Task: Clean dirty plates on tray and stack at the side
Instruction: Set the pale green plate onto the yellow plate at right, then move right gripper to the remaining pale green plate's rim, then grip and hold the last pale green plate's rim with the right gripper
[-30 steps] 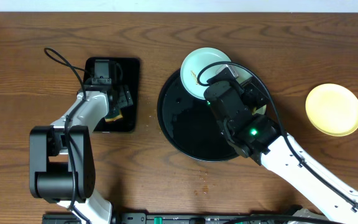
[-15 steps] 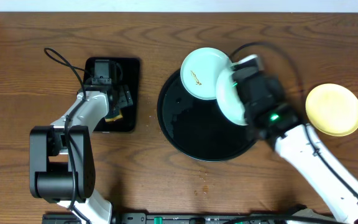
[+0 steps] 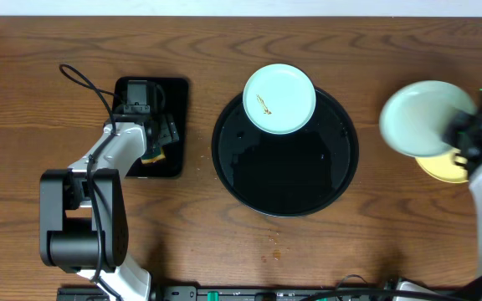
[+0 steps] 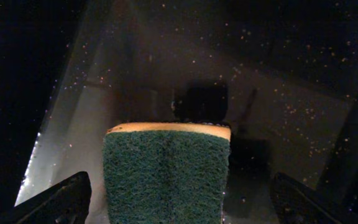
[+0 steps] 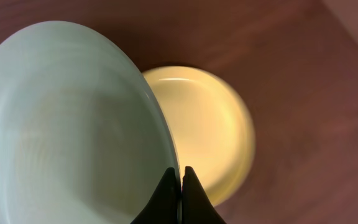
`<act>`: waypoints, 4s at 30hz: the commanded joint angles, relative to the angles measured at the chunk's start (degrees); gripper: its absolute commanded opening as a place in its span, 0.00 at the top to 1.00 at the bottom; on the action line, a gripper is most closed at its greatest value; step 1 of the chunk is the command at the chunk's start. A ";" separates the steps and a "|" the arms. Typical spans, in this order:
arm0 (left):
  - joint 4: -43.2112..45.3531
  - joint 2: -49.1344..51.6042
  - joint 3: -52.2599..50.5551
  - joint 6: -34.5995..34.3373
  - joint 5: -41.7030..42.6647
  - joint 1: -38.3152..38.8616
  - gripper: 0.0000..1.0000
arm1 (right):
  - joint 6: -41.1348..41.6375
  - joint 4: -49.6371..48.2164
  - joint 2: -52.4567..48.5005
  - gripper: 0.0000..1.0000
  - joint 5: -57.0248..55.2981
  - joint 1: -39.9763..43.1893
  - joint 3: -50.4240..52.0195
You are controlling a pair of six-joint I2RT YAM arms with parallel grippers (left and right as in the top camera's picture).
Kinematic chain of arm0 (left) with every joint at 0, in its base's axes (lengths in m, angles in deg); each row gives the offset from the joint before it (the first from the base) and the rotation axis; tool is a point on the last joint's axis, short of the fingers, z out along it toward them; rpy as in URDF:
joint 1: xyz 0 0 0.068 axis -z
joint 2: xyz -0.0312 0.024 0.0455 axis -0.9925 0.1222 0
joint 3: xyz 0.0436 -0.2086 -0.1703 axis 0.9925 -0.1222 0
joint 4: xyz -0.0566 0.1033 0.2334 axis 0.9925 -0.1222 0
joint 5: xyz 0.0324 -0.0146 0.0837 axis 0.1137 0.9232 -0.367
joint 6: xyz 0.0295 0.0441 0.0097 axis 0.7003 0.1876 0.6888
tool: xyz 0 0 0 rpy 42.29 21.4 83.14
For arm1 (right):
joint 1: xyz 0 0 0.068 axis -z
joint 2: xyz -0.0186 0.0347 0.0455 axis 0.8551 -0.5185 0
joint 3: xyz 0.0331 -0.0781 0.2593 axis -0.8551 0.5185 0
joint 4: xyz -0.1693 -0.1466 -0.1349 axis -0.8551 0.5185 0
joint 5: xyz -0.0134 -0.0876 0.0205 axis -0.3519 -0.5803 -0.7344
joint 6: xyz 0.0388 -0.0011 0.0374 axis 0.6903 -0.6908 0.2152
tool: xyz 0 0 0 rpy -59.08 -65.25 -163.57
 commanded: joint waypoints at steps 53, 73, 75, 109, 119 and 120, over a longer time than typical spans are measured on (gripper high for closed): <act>0.07 -0.11 -0.26 0.13 -0.70 0.02 0.08 | -16.50 -32.54 -37.79 0.49 24.61 -33.03 -10.95; 0.07 -0.11 -0.26 0.13 -0.70 0.02 0.08 | -15.80 -27.65 -32.94 0.99 23.19 -35.26 -10.95; 0.07 -0.11 -0.26 0.13 -0.70 0.02 0.08 | -14.40 -23.45 -29.46 0.99 21.92 -35.26 -10.95; 0.07 -0.11 -0.26 0.13 -0.70 0.02 0.08 | -8.37 1.97 -23.10 0.62 14.12 -33.90 -6.01; 0.07 -0.11 -0.26 0.13 -0.70 0.02 0.08 | -8.37 -0.70 -29.16 0.77 14.12 -33.79 -6.01; 0.07 -0.11 -0.26 0.13 -0.70 0.02 0.08 | -8.35 -0.63 -29.29 0.84 14.12 -33.79 -6.01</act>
